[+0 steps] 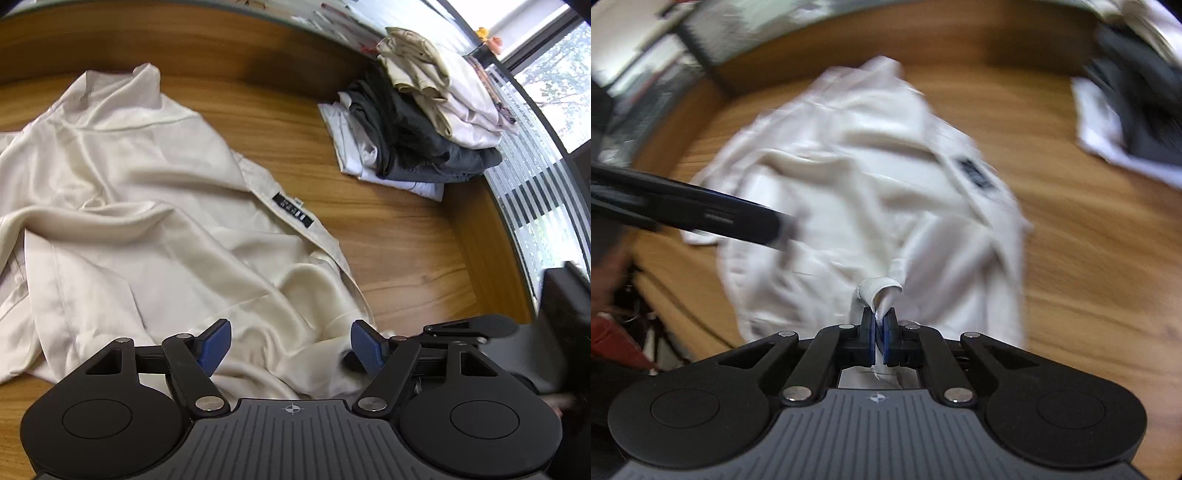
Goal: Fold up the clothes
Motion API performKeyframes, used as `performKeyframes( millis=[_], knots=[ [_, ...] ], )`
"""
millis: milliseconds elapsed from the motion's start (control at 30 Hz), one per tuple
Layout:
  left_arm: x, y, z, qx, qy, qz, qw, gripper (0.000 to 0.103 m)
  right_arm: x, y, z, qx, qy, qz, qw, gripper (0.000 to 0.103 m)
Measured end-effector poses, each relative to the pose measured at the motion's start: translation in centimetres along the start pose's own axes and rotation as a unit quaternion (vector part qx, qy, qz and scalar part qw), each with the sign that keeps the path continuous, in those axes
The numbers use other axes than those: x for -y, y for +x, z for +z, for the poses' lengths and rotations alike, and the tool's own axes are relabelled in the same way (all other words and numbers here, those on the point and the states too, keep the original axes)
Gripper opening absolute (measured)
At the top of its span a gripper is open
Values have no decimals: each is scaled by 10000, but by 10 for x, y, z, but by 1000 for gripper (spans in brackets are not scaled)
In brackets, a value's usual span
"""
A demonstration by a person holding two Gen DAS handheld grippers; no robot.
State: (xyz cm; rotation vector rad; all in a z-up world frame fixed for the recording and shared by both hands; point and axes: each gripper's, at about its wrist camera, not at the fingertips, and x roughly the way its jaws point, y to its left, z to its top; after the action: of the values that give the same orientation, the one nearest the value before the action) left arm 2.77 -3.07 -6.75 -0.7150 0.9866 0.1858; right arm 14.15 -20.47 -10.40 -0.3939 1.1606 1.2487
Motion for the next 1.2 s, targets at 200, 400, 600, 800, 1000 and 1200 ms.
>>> performKeyframes(
  millis=[200,400,600,800,1000,1200],
  knots=[
    [-11,4,1,-303,-31,-40,9995,78,-70,-10,17,180,-931,669,9932,4],
    [-26,14,-6,-778,11,-45,9970,77,-125,-14,18,159,-1915,1207,9739,4],
    [-42,22,-21,-1175,-119,-35,9930,29,-143,-17,21,57,-2217,1342,9658,3],
    [-63,3,-34,-809,-502,319,9949,4,-132,-18,28,-228,-2427,1225,9621,4],
    [-76,-41,-47,-332,-634,681,9951,4,-106,-9,52,-276,-2112,601,9752,9],
    [-76,-72,-58,-133,-571,906,9942,4,-69,24,90,-276,-1587,-93,9869,19]
  ],
)
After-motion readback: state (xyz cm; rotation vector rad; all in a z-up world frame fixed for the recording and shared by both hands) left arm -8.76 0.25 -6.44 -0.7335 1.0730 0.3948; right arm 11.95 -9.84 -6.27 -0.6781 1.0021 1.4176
